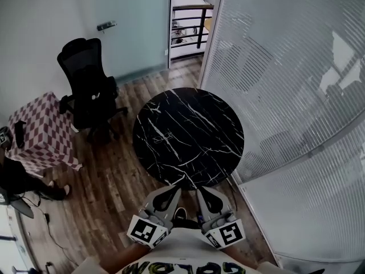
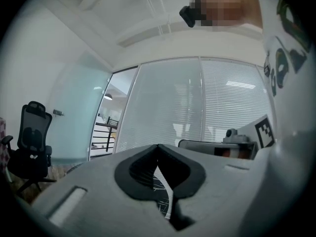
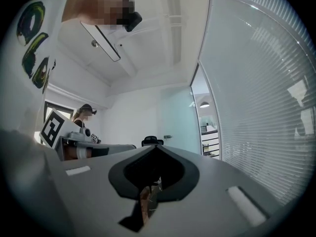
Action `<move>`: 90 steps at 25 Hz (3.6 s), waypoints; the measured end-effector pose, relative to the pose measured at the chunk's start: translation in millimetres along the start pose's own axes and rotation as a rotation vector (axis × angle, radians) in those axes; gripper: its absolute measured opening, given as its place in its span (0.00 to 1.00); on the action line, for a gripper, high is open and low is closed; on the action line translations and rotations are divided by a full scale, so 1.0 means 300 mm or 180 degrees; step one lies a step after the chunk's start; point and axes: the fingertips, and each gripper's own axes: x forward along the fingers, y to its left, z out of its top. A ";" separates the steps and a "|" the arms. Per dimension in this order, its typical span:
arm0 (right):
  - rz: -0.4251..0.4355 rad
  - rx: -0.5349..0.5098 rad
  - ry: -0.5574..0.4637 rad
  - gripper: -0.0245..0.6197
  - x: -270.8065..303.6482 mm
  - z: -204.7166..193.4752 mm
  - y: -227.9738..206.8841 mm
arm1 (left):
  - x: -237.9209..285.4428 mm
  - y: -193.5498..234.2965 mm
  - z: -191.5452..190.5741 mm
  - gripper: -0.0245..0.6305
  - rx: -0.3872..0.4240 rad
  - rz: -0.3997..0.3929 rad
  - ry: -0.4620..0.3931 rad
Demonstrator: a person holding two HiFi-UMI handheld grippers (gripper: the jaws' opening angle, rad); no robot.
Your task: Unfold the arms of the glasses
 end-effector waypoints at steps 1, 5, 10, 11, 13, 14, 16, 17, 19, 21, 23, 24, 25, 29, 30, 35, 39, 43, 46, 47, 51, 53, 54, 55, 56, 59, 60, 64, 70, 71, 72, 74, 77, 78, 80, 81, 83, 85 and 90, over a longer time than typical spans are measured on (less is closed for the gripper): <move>0.0014 0.0026 0.0014 0.04 0.000 -0.004 -0.023 | 0.029 -0.005 -0.006 0.04 -0.0008 0.0006 0.0012; 0.0063 0.0049 0.0075 0.04 0.001 -0.025 -0.099 | 0.118 -0.029 -0.026 0.04 -0.0046 0.0018 0.0051; 0.0069 0.0082 0.0058 0.04 0.010 -0.016 -0.166 | 0.182 -0.043 -0.034 0.04 -0.0060 -0.0015 0.0085; 0.0069 0.0082 0.0053 0.04 0.015 -0.014 -0.176 | 0.191 -0.041 -0.033 0.04 -0.0052 -0.0021 0.0093; 0.0055 0.0091 0.0072 0.04 0.025 -0.016 -0.192 | 0.205 -0.032 -0.026 0.04 -0.0036 -0.0019 0.0107; 0.0051 0.0098 0.0081 0.04 0.030 -0.017 -0.197 | 0.208 -0.024 -0.024 0.04 -0.0033 -0.0011 0.0113; 0.0060 0.0098 0.0089 0.04 0.046 -0.018 -0.198 | 0.210 -0.003 -0.027 0.04 -0.0051 0.0012 0.0130; 0.0064 0.0090 0.0095 0.04 0.057 -0.018 -0.197 | 0.211 0.009 -0.030 0.04 -0.0066 0.0022 0.0136; 0.0058 0.0070 0.0108 0.04 0.079 -0.018 -0.199 | 0.215 0.031 -0.032 0.04 -0.0090 0.0022 0.0148; 0.0038 0.0063 0.0117 0.04 0.101 -0.020 -0.200 | 0.216 0.051 -0.030 0.04 -0.0091 0.0001 0.0152; 0.0026 0.0064 0.0133 0.04 0.123 -0.029 -0.196 | 0.212 0.074 -0.030 0.04 -0.0088 -0.0008 0.0156; 0.0019 0.0069 0.0143 0.04 0.135 -0.034 -0.192 | 0.208 0.088 -0.030 0.04 -0.0097 -0.0004 0.0166; 0.0009 0.0073 0.0151 0.04 0.148 -0.037 -0.187 | 0.203 0.103 -0.031 0.04 -0.0107 -0.0001 0.0175; -0.0024 0.0079 0.0217 0.04 0.193 -0.066 -0.171 | 0.184 0.158 -0.060 0.04 -0.0182 0.0021 0.0234; -0.0030 0.0107 0.0255 0.04 0.200 -0.083 -0.169 | 0.179 0.170 -0.075 0.04 -0.0221 0.0042 0.0270; -0.0028 0.0273 0.0418 0.04 0.229 -0.158 -0.138 | 0.155 0.220 -0.141 0.04 -0.0324 0.0077 0.0423; -0.0016 0.0093 0.0530 0.04 0.250 -0.189 -0.126 | 0.155 0.255 -0.169 0.04 -0.0299 0.0070 0.0499; 0.0076 -0.0171 0.0598 0.04 0.278 -0.190 -0.120 | 0.165 0.273 -0.168 0.04 -0.0128 0.0047 0.0507; 0.0111 -0.0299 0.0642 0.04 0.304 -0.201 -0.139 | 0.185 0.289 -0.154 0.04 -0.0038 0.0005 0.0456; 0.0114 -0.0377 0.0656 0.04 0.314 -0.208 -0.147 | 0.191 0.295 -0.159 0.04 0.0002 -0.0015 0.0467; 0.0251 -0.0669 0.0779 0.04 0.356 -0.269 -0.176 | 0.216 0.323 -0.198 0.04 0.0224 -0.0074 0.0581; 0.0388 -0.0889 0.0907 0.04 0.380 -0.317 -0.198 | 0.235 0.345 -0.224 0.04 0.0343 -0.0080 0.0622; 0.0451 -0.1000 0.0986 0.04 0.391 -0.343 -0.209 | 0.245 0.360 -0.241 0.04 0.0392 -0.0072 0.0646; 0.0495 -0.1081 0.1048 0.04 0.402 -0.366 -0.218 | 0.255 0.377 -0.260 0.04 0.0430 -0.0063 0.0679; 0.0519 -0.1122 0.1082 0.04 0.413 -0.386 -0.226 | 0.266 0.395 -0.281 0.04 0.0465 -0.0054 0.0719; 0.0522 -0.1023 0.1068 0.04 0.449 -0.442 -0.256 | 0.301 0.451 -0.349 0.04 0.0567 -0.0017 0.0842; 0.0518 -0.0965 0.1069 0.04 0.461 -0.467 -0.267 | 0.314 0.471 -0.373 0.05 0.0607 -0.0006 0.0877; 0.0571 -0.0996 0.1237 0.04 0.506 -0.604 -0.308 | 0.362 0.554 -0.499 0.06 0.0794 0.0024 0.1094; 0.0689 -0.1116 0.1427 0.04 0.589 -0.815 -0.363 | 0.429 0.681 -0.744 0.09 0.1095 0.0045 0.1509; 0.0714 -0.1130 0.1456 0.04 0.605 -0.849 -0.373 | 0.443 0.707 -0.780 0.09 0.1149 0.0051 0.1565; 0.0741 -0.1143 0.1484 0.04 0.620 -0.882 -0.384 | 0.459 0.735 -0.815 0.10 0.1208 0.0060 0.1624; 0.0795 -0.1146 0.1536 0.04 0.649 -0.946 -0.403 | 0.493 0.798 -0.882 0.11 0.1320 0.0093 0.1750; 0.0868 -0.1089 0.1609 0.04 0.691 -1.040 -0.420 | 0.544 0.896 -0.985 0.11 0.1479 0.0132 0.1984; 0.0887 -0.1068 0.1629 0.04 0.705 -1.069 -0.422 | 0.561 0.926 -1.019 0.11 0.1549 0.0138 0.2059; 0.0905 -0.1053 0.1653 0.04 0.733 -1.125 -0.432 | 0.597 0.984 -1.082 0.11 0.1696 0.0143 0.2197; 0.0900 -0.1049 0.1651 0.04 0.749 -1.150 -0.442 | 0.616 1.011 -1.112 0.11 0.1770 0.0143 0.2262; 0.0879 -0.1018 0.1625 0.04 0.780 -1.191 -0.465 | 0.652 1.063 -1.167 0.11 0.1923 0.0145 0.2390; 0.0887 -0.0991 0.1634 0.04 0.802 -1.221 -0.479 | 0.680 1.111 -1.217 0.11 0.2090 0.0154 0.2526; 0.0972 -0.0961 0.1688 0.04 0.823 -1.269 -0.486 | 0.742 1.211 -1.322 0.16 0.2449 0.0148 0.2874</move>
